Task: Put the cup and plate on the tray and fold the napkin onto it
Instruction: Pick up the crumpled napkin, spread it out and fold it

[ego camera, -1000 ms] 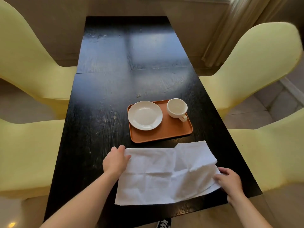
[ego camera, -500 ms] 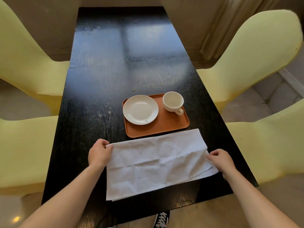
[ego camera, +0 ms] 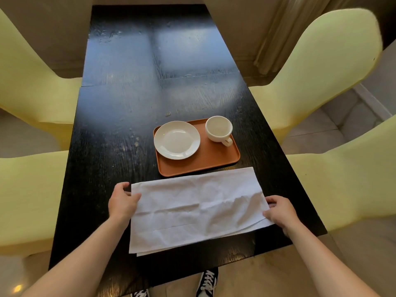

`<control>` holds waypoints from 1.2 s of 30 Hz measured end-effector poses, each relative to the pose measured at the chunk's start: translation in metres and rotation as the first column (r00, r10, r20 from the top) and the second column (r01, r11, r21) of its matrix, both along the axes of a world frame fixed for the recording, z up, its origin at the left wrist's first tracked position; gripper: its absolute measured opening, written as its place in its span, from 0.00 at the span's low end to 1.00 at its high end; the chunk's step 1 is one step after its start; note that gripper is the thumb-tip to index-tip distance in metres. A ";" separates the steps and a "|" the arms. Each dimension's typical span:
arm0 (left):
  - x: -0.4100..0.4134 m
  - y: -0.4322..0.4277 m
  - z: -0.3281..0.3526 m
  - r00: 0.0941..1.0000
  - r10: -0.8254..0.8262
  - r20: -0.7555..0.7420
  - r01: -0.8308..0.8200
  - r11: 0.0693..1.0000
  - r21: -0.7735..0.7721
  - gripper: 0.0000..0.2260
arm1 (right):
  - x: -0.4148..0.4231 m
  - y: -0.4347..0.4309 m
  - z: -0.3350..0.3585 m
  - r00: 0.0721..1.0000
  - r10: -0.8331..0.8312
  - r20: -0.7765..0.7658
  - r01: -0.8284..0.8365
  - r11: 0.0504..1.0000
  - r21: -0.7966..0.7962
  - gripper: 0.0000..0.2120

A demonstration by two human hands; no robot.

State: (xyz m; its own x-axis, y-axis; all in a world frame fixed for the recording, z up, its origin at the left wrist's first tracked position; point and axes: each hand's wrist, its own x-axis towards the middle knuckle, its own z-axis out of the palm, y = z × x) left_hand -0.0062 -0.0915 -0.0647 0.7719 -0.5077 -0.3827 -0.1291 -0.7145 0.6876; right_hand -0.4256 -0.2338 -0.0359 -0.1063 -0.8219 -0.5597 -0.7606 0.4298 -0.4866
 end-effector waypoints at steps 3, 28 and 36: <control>-0.006 0.011 -0.001 0.999 -0.033 -0.015 0.033 0.999 0.043 0.28 | 0.000 0.005 0.003 0.994 -0.095 0.061 0.097 0.995 -0.025 0.17; -0.008 0.019 0.000 0.988 0.026 -0.154 -0.013 0.997 0.080 0.03 | -0.001 0.044 -0.005 0.911 -0.396 0.117 0.403 0.914 -0.046 0.04; -0.003 0.021 -0.003 0.962 0.094 -0.254 -0.093 0.996 0.015 0.15 | -0.007 0.055 -0.003 0.892 -0.429 0.143 0.440 0.896 -0.056 0.16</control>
